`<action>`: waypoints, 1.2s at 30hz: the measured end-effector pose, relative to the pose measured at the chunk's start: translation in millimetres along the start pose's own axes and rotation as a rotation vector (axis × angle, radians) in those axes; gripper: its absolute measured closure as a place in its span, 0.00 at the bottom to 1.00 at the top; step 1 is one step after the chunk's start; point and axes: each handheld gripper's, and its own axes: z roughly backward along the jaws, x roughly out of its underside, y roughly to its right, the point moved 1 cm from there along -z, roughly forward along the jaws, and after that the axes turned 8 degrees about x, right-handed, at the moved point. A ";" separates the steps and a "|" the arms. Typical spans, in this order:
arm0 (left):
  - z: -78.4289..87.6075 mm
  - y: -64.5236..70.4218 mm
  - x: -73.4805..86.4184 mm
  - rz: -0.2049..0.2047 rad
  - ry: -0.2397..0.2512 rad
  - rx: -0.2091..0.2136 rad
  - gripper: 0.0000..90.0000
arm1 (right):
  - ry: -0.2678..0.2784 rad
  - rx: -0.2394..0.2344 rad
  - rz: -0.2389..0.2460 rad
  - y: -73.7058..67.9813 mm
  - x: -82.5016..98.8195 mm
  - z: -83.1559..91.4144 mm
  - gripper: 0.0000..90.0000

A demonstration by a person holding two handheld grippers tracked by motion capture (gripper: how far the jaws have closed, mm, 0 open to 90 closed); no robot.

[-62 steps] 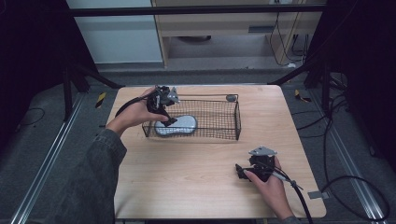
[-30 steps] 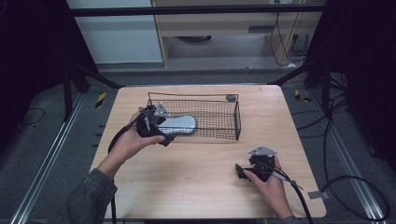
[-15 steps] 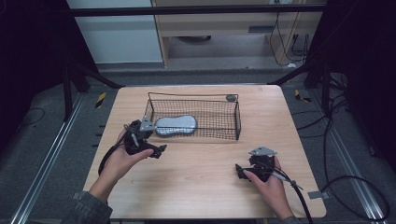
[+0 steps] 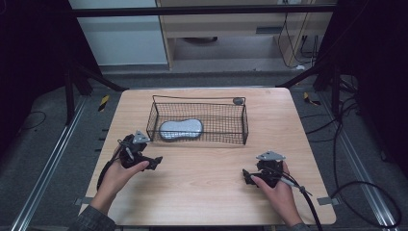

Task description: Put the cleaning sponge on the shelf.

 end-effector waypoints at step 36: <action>-28.1 -45.7 53.3 0.127 0.096 -0.065 0.00 | -0.001 -0.003 0.001 0.3 -0.2 -0.2 0.00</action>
